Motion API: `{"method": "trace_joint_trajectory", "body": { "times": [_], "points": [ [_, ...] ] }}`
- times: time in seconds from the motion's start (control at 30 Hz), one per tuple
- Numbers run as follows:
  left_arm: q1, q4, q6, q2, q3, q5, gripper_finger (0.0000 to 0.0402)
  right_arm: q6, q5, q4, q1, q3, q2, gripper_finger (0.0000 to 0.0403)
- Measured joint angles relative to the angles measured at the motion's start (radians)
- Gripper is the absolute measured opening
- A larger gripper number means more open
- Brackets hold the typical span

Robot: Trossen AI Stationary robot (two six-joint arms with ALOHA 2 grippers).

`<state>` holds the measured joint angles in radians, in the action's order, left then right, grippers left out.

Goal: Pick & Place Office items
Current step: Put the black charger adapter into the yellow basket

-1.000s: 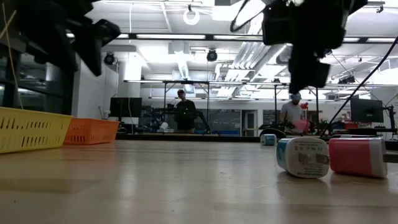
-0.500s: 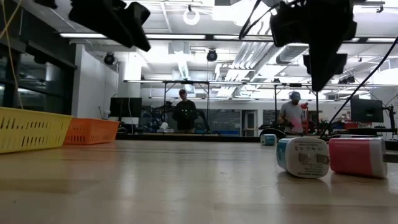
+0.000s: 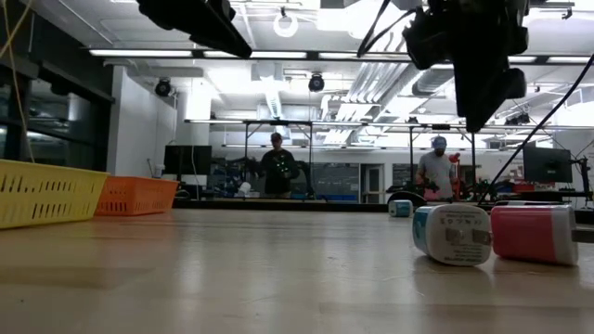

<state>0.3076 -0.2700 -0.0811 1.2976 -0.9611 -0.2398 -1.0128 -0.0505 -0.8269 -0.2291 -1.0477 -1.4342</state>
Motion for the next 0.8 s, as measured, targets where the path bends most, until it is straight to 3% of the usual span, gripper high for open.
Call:
{"method": "trace_joint_trajectory", "body": {
  "times": [0.23,0.53,0.8],
  "points": [
    [0.000,0.035,0.005,0.000,0.000,0.000,0.0184,-0.158,-0.033,-0.071,-0.063,0.000,0.000,0.0144],
    [0.000,0.054,0.026,0.000,0.000,0.000,0.0184,-0.464,0.163,-0.056,-0.218,0.000,-0.029,0.0144],
    [0.000,0.064,0.029,0.000,0.001,0.000,0.0184,-0.475,0.175,-0.050,-0.231,0.001,-0.112,0.0144]
  ]
}}
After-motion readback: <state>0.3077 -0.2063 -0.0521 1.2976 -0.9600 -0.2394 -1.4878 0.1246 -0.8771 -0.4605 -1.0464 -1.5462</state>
